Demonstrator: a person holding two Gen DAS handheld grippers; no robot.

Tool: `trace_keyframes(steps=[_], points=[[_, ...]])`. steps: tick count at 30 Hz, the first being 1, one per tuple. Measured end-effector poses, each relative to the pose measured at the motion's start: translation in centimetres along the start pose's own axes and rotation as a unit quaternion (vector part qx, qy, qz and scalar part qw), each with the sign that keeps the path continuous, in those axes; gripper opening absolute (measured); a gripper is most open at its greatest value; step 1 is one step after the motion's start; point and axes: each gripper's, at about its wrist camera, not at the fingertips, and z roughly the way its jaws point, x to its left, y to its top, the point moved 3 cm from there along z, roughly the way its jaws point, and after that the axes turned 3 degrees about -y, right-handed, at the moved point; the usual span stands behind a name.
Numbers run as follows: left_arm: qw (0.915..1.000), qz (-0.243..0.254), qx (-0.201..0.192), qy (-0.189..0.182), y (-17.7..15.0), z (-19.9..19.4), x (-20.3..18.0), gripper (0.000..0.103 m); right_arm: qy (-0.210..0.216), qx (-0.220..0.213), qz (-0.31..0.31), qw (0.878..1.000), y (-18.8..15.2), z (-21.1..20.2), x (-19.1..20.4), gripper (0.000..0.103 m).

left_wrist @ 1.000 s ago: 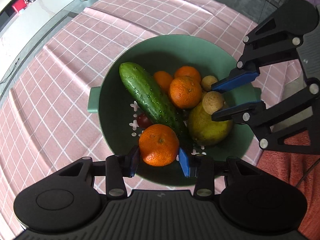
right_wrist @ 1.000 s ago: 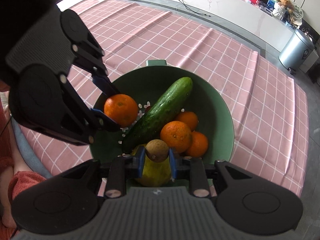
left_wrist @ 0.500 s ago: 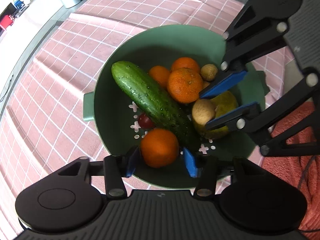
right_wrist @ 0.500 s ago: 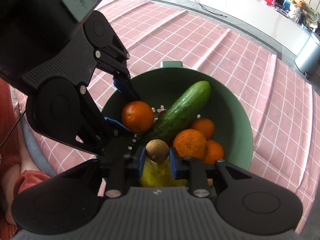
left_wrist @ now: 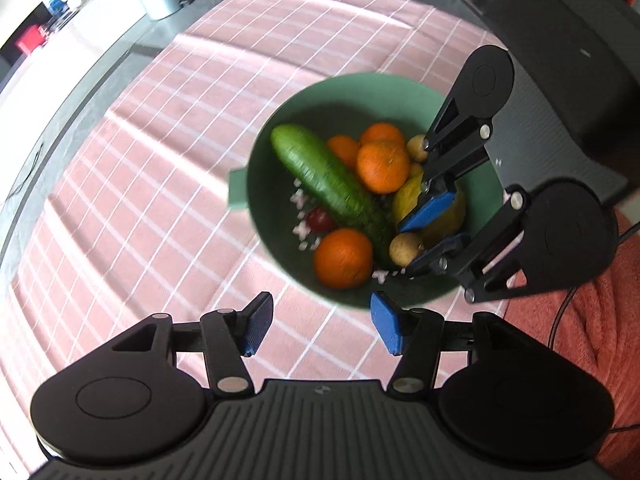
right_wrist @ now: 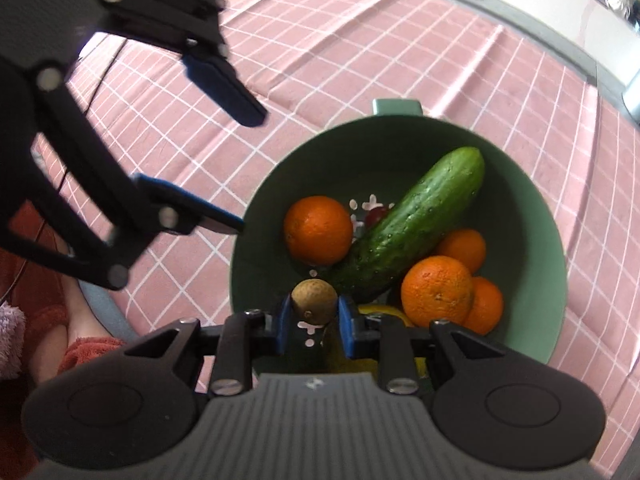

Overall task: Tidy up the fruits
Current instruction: 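Open both grippers to release the orange and kiwi in the colander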

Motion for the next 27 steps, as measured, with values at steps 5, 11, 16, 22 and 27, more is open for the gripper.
trace_keyframes(steps=[5,11,16,22,27], points=[[0.9999,-0.008,0.002,-0.009,-1.2,0.1,0.4,0.066,0.007,0.014,0.006,1.0,0.9,1.2,0.1,0.022],[0.9998,-0.014,0.004,-0.017,-2.1,0.5,0.7,0.066,0.011,0.025,0.008,1.0,1.6,2.1,0.2,0.023],[0.9995,-0.018,0.004,-0.025,-2.3,1.0,1.1,0.066,0.008,0.028,0.01,1.0,2.4,2.6,0.7,0.023],[0.9994,-0.024,0.0,-0.027,-2.6,1.0,1.4,0.066,0.002,0.018,0.018,1.0,2.5,2.0,0.7,0.036],[0.9992,-0.029,-0.004,-0.026,-2.6,0.7,1.5,0.066,-0.005,0.011,0.014,1.0,2.5,1.0,1.3,0.038]])
